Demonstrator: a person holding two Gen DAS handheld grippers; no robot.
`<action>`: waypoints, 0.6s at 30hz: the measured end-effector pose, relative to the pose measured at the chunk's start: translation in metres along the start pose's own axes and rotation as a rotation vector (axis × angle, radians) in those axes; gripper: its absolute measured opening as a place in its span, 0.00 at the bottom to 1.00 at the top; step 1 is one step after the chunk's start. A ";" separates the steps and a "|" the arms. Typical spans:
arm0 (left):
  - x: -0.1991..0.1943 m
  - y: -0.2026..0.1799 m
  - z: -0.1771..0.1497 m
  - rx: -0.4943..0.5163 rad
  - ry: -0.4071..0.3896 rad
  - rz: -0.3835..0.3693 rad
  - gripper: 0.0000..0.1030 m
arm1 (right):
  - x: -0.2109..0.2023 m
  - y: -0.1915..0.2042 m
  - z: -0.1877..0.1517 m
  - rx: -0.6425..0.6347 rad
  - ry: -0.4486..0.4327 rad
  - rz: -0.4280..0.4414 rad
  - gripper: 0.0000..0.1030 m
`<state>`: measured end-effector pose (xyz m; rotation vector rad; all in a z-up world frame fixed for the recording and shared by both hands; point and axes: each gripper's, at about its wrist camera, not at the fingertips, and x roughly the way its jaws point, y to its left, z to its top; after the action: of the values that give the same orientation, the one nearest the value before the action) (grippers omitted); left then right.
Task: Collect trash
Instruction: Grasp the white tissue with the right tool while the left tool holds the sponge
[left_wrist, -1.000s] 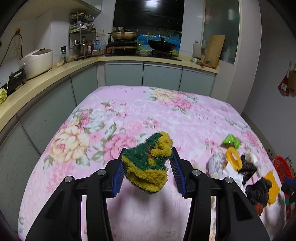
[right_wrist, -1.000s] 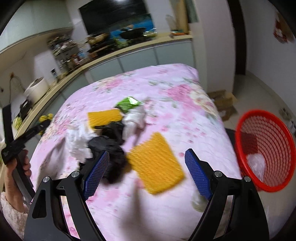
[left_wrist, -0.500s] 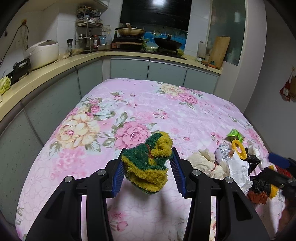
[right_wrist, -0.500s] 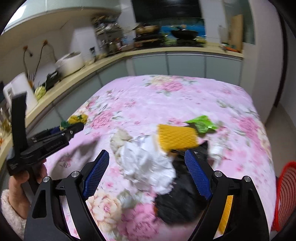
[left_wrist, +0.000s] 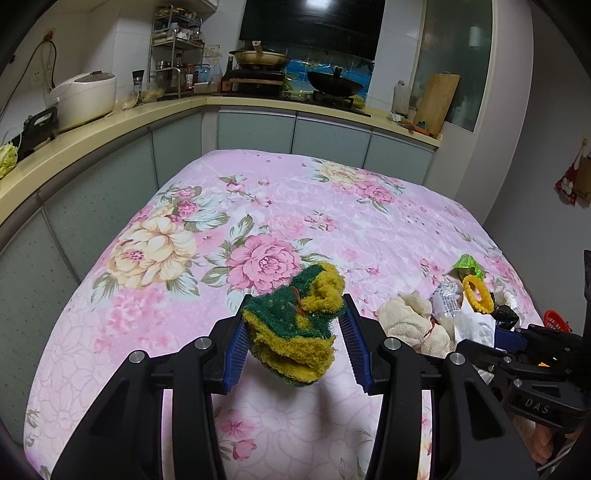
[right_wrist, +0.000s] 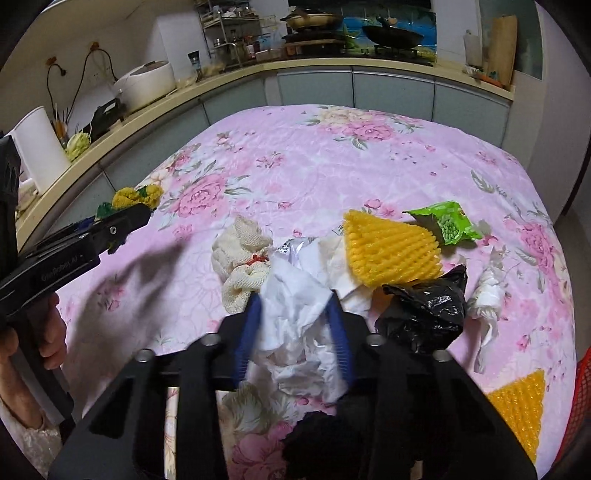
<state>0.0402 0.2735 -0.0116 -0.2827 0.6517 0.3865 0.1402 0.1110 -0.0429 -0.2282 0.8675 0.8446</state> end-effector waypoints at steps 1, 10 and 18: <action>0.000 0.000 0.000 -0.002 -0.001 0.001 0.43 | -0.002 0.000 0.000 0.002 -0.002 0.004 0.24; -0.012 -0.006 0.002 -0.003 -0.023 -0.010 0.43 | -0.040 -0.004 0.010 0.020 -0.087 0.004 0.16; -0.025 -0.020 0.010 0.019 -0.058 -0.029 0.43 | -0.079 -0.019 0.018 0.072 -0.194 -0.019 0.16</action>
<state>0.0361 0.2531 0.0149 -0.2614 0.5937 0.3594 0.1366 0.0633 0.0255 -0.0898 0.7114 0.8025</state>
